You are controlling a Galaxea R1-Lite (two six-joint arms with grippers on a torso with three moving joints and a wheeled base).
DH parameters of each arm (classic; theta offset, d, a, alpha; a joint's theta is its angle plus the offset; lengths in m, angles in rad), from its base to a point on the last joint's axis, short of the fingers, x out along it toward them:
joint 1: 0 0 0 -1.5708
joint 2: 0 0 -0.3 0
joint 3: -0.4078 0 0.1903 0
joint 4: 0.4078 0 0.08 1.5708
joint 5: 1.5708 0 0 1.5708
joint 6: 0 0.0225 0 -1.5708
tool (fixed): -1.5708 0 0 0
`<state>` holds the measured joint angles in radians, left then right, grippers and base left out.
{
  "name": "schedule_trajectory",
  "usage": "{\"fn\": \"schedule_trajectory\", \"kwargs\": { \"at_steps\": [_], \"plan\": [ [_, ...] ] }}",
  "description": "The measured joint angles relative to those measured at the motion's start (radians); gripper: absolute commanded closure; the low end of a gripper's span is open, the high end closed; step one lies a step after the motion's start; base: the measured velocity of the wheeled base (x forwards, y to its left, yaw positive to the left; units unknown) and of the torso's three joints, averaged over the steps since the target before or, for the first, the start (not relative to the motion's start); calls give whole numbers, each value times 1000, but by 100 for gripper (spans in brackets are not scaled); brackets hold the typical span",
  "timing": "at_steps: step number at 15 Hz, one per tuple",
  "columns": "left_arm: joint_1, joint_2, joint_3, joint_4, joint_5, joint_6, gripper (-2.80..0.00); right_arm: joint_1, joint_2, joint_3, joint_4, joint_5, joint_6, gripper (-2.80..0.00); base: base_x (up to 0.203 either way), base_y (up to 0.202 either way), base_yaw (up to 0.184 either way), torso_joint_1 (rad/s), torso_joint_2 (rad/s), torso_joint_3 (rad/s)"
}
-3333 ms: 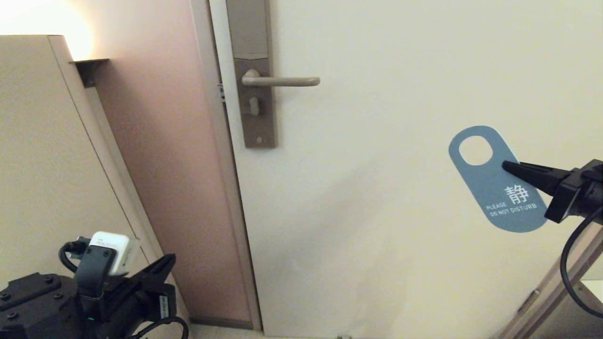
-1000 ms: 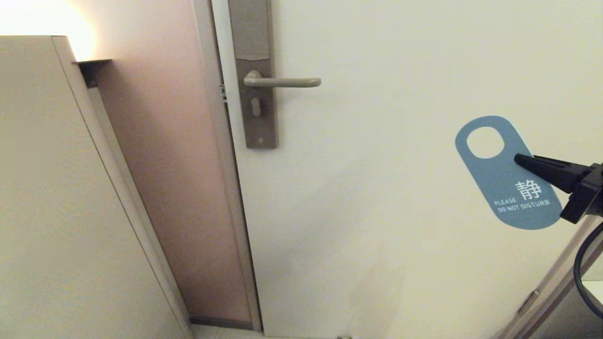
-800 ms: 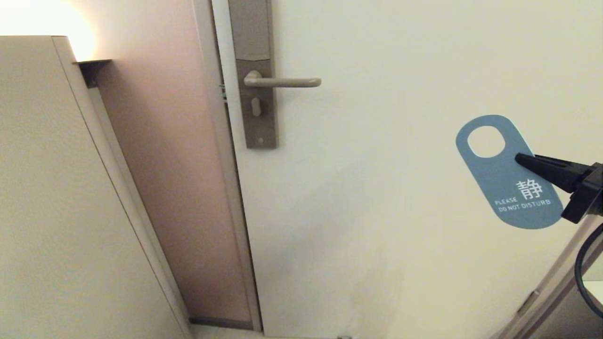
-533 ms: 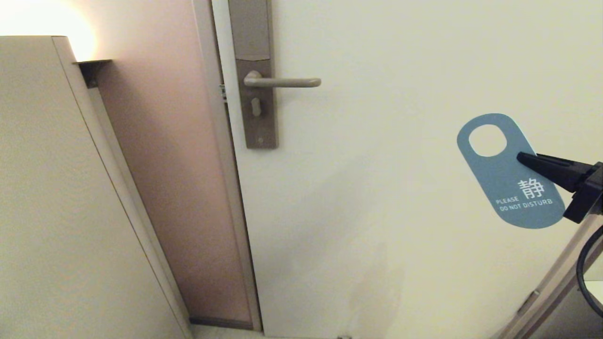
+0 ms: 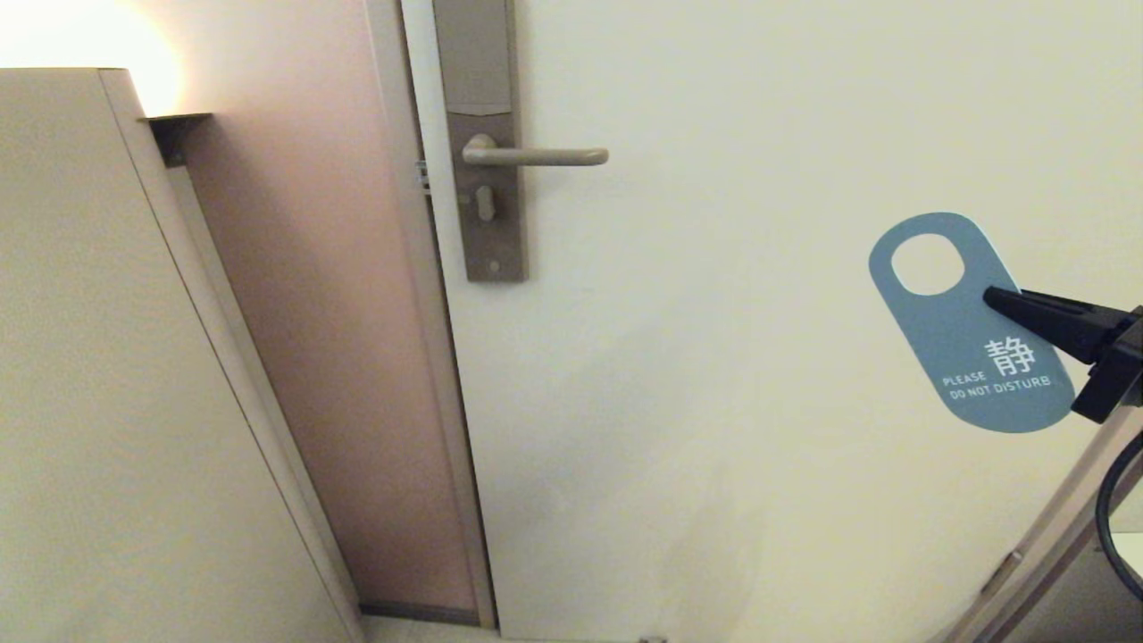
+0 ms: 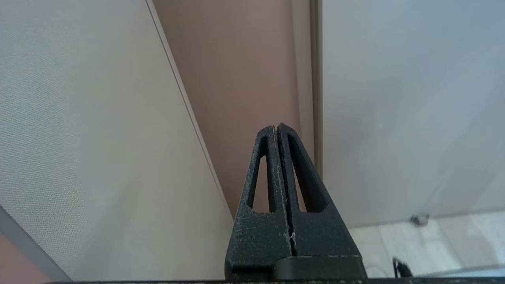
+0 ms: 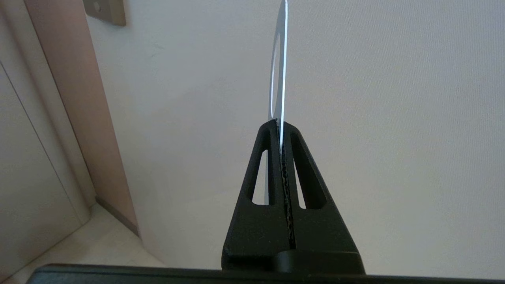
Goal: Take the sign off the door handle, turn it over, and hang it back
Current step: Hang the sign back with the other side facing out
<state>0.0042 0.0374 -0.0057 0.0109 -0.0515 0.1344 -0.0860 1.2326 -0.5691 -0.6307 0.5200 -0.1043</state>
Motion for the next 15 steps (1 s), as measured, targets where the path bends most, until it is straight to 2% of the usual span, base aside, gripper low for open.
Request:
{"fn": "schedule_trajectory", "kwargs": {
  "at_steps": [4,15],
  "plan": [
    [-1,-32,3,1,1,-23,0,0,0,4,1,-3,8,0,0,0,0,0,0,0],
    [-1,-37,3,1,1,-28,0,-1,-4,52,0,-4,9,0,0,0,0,0,0,0]
  ]
}}
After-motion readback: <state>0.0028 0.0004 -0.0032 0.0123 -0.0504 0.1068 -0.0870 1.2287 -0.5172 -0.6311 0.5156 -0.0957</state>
